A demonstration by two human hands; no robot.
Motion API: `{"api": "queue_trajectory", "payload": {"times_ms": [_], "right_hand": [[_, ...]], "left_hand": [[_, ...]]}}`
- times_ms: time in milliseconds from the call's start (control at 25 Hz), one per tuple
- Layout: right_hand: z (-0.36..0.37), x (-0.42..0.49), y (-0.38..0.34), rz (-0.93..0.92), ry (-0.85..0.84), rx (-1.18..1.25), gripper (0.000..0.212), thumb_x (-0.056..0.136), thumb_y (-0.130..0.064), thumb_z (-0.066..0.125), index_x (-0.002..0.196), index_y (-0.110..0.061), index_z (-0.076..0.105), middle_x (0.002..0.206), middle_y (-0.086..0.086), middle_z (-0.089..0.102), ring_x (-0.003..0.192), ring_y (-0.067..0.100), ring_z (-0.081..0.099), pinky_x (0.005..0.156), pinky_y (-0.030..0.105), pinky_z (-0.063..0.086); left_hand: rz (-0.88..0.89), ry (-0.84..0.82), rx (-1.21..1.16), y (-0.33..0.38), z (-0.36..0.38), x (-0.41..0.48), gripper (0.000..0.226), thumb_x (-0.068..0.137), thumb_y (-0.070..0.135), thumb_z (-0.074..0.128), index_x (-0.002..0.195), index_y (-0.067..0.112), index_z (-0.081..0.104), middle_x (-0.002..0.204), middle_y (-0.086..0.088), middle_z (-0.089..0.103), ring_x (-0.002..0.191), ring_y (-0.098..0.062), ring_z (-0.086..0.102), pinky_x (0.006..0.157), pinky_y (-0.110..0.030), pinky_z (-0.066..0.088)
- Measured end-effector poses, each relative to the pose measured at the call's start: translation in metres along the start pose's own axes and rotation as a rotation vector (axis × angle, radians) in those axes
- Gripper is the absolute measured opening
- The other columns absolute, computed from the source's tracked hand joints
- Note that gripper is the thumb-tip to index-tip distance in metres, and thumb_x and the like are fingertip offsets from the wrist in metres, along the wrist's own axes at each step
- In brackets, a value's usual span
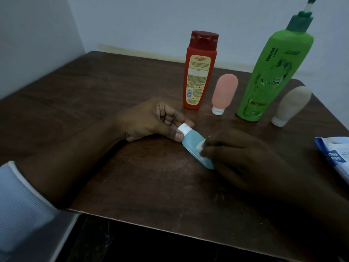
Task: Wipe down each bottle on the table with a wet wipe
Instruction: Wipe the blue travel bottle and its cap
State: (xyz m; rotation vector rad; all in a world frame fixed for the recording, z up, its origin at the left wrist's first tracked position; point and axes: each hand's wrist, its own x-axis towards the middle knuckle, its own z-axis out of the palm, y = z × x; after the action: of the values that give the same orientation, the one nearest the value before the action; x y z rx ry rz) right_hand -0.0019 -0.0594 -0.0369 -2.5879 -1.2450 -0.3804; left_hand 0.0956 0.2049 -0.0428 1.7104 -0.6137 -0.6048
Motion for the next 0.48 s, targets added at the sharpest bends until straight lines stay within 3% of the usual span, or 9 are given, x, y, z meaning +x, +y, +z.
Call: {"api": "queue_trajectory", "payload": {"times_ms": [80,240,400,480], "right_hand": [[0.008,0.015,-0.003,-0.104,0.014,-0.036,0.026,0.09,-0.015,0.066,0.115,-0.011,0.071,0.118,0.005,0.064,0.106,0.018,0.06,0.088,0.031,0.049],[0.002,0.014,0.006,0.058,0.075,0.035,0.025,0.089,-0.012,0.066,0.113,-0.011,0.07,0.118,0.002,0.064,0.107,0.013,0.058,0.089,0.031,0.048],[0.008,0.01,-0.006,-0.136,0.026,-0.087,0.025,0.09,-0.015,0.065,0.113,-0.008,0.07,0.116,0.008,0.065,0.103,0.022,0.061,0.086,0.036,0.051],[0.011,0.024,0.004,-0.054,0.108,-0.085,0.028,0.088,-0.009,0.061,0.114,-0.006,0.07,0.114,0.01,0.066,0.1,0.023,0.061,0.084,0.034,0.049]], "left_hand": [[0.003,-0.007,-0.023,0.0,-0.002,0.0,0.039,0.077,-0.003,0.075,0.115,0.006,0.074,0.118,-0.016,0.076,0.111,-0.026,0.073,0.09,-0.03,0.062],[0.005,-0.004,0.0,0.001,-0.001,0.001,0.037,0.078,-0.004,0.076,0.113,0.008,0.076,0.115,-0.015,0.077,0.11,-0.025,0.074,0.089,-0.028,0.061],[-0.008,0.014,0.005,0.002,-0.001,0.001,0.038,0.08,-0.009,0.074,0.115,0.006,0.074,0.112,-0.012,0.079,0.105,-0.022,0.075,0.088,-0.027,0.062],[-0.004,-0.002,-0.014,0.003,-0.001,0.002,0.038,0.079,-0.007,0.074,0.115,0.005,0.075,0.111,-0.014,0.078,0.105,-0.024,0.075,0.09,-0.03,0.062]]}}
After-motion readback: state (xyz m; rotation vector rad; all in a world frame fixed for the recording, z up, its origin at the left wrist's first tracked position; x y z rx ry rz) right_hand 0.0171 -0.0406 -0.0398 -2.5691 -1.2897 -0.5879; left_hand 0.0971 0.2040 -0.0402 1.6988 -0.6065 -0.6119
